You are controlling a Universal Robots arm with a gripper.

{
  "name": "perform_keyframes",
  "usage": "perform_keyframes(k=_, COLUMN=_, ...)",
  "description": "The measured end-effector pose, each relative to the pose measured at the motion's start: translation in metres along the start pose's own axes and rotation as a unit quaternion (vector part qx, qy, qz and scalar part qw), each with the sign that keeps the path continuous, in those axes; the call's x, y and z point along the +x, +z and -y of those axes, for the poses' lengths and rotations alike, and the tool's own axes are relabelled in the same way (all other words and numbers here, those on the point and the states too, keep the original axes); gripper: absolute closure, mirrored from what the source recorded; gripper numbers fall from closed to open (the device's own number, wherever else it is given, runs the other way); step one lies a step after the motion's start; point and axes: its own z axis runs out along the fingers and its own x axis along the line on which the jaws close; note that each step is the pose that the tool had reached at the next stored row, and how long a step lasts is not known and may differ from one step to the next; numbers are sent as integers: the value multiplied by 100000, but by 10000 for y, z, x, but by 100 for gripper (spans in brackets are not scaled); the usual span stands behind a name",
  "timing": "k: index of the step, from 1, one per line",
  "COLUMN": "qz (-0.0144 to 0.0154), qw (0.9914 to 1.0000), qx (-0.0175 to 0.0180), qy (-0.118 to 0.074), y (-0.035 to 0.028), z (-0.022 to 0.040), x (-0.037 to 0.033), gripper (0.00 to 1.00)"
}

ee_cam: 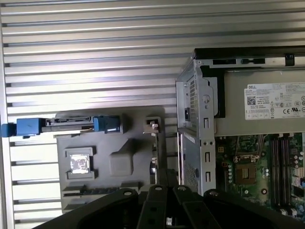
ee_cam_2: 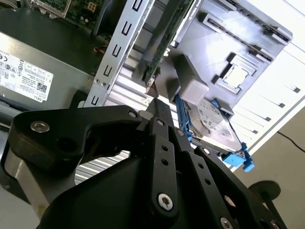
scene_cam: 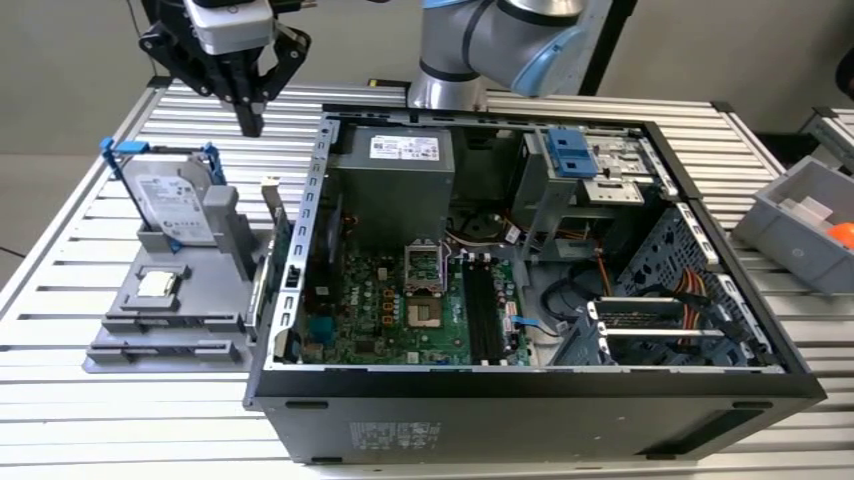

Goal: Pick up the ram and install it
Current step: 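Reach for the ram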

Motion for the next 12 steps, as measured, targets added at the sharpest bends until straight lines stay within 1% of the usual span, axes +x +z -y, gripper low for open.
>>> perform_keyframes(k=12, qz=-1, qw=100000, qx=-1, qy=2, y=-1, z=3, x=46, gripper=100)
